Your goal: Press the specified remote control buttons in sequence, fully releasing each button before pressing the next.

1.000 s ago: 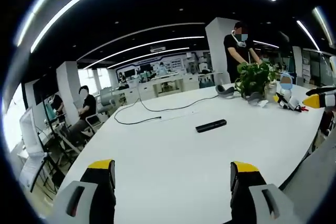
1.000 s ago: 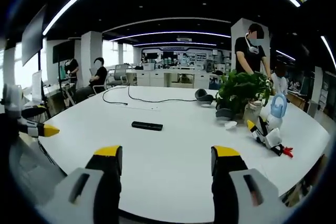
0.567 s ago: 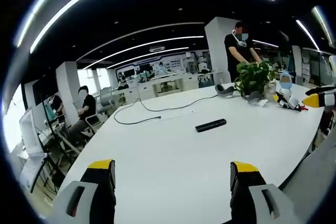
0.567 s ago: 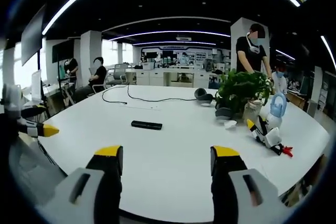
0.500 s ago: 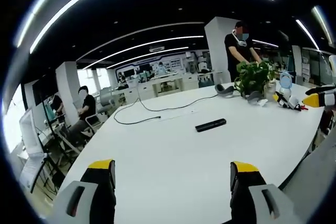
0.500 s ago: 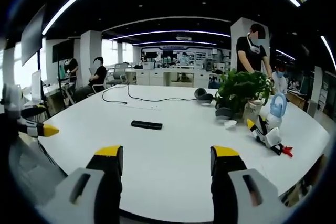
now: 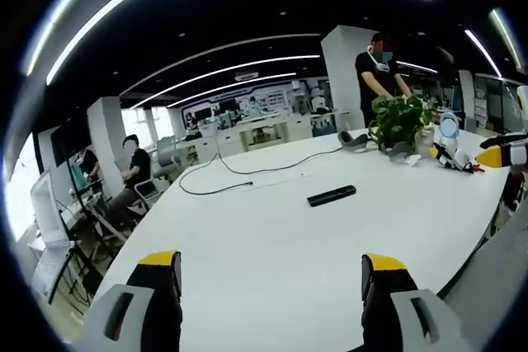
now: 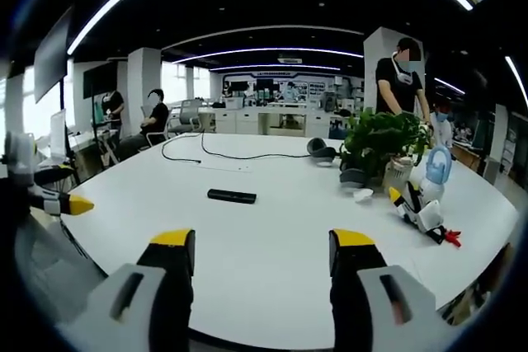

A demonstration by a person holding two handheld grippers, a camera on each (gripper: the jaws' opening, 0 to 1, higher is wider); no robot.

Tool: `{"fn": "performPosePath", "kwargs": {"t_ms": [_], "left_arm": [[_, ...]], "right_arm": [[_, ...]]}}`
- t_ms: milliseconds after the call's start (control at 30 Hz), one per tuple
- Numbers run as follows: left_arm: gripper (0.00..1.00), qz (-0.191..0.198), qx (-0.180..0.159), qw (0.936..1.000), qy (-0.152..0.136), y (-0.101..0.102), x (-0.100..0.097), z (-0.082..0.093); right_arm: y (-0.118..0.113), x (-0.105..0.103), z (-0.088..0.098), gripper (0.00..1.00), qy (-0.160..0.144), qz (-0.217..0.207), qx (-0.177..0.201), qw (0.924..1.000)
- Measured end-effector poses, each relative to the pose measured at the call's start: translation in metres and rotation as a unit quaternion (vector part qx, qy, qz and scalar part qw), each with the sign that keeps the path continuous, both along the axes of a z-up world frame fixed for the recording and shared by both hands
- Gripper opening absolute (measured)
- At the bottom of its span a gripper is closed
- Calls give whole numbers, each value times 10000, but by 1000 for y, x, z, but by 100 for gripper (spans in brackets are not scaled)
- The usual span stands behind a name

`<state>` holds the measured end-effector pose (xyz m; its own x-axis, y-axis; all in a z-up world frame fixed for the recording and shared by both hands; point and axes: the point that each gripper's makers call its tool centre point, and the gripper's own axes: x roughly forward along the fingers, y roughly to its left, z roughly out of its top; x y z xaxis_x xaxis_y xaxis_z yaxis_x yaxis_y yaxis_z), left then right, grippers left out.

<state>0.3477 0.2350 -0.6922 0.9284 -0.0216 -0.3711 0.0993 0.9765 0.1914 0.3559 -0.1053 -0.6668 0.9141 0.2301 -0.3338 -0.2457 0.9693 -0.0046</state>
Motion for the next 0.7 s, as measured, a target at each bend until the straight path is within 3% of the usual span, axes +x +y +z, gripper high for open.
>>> {"fn": "performPosePath", "kwargs": {"t_ms": [700], "left_arm": [[94,-129,-166,9997,115,-9,2,3]], "right_arm": [[3,0,-2,62,62,106,50,9999]]}}
